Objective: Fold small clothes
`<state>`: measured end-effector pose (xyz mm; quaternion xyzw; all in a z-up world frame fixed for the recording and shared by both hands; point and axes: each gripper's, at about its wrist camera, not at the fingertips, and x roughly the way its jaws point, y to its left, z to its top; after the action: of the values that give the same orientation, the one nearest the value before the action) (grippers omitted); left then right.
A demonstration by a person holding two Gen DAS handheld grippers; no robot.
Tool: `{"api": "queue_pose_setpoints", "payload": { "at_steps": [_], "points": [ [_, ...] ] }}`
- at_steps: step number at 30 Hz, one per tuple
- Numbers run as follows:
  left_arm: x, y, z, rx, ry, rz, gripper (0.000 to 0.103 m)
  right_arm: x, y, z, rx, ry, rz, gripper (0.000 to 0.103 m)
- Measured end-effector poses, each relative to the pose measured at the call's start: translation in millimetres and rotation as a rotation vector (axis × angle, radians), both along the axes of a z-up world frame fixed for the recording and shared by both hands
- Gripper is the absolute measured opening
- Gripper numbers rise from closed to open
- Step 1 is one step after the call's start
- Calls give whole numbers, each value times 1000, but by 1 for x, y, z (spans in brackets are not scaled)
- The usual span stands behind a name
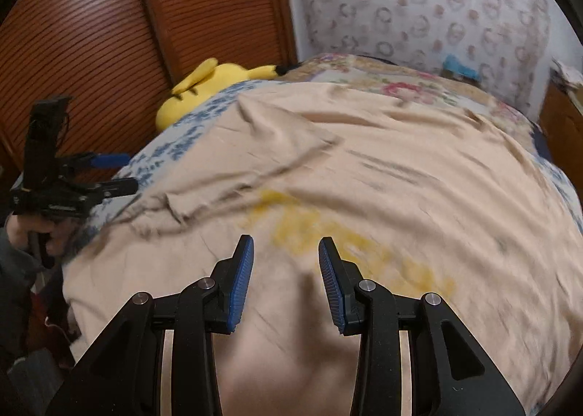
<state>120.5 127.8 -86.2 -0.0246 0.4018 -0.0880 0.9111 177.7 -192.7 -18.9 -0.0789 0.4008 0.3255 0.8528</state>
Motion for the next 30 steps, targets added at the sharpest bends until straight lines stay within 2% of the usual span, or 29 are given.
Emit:
{"api": "queue_pose_setpoints", "payload": {
  "at_steps": [2,3,4,6,8,9,10,11,12,13,16,19,24,26,27,29,30],
  "points": [
    [1,-14,0,21,13,-30,87,-4,-27,5,-18,-32,-53,39],
    [3,-23,-1,44,18,-49,84,-7,-38,7,-29,-49,-75,40],
    [4,-27,-2,62,22,-57,75,-9,-54,10,-39,-65,-105,40],
    [8,-33,-4,77,35,-66,66,-9,-75,10,-44,-70,-139,40],
    [11,-35,-6,62,51,-75,46,-11,-100,10,-46,-69,-181,40],
    [12,-35,-7,55,60,-75,41,-13,-109,10,-44,-69,-196,41],
    [13,-33,-9,49,70,-74,31,-14,-120,9,-37,-65,-213,41],
    [11,-30,-8,46,59,-75,10,-16,-130,8,-28,-58,-228,41],
    [9,-32,-7,34,59,-85,4,-18,-139,6,-19,-53,-240,41],
    [6,-27,-3,14,58,-89,4,-21,-148,4,-12,-49,-252,41],
    [1,-8,10,33,33,-15,4,-26,-166,0,-4,-41,-275,41],
    [-4,2,20,33,34,-11,5,-33,-177,0,6,-44,-283,41],
    [-11,-6,36,53,1,-31,30,-46,-195,3,20,-58,-312,41],
    [-11,-15,41,46,-14,-58,48,-51,-202,4,27,-58,-323,41],
    [-10,-20,42,45,-19,-65,50,-53,-206,4,26,-60,-330,41],
    [-10,-35,45,47,-34,-90,64,-56,-214,5,25,-63,-349,41],
    [-9,-43,47,40,-43,-103,64,-57,-219,5,26,-65,-358,41]
  ]
}}
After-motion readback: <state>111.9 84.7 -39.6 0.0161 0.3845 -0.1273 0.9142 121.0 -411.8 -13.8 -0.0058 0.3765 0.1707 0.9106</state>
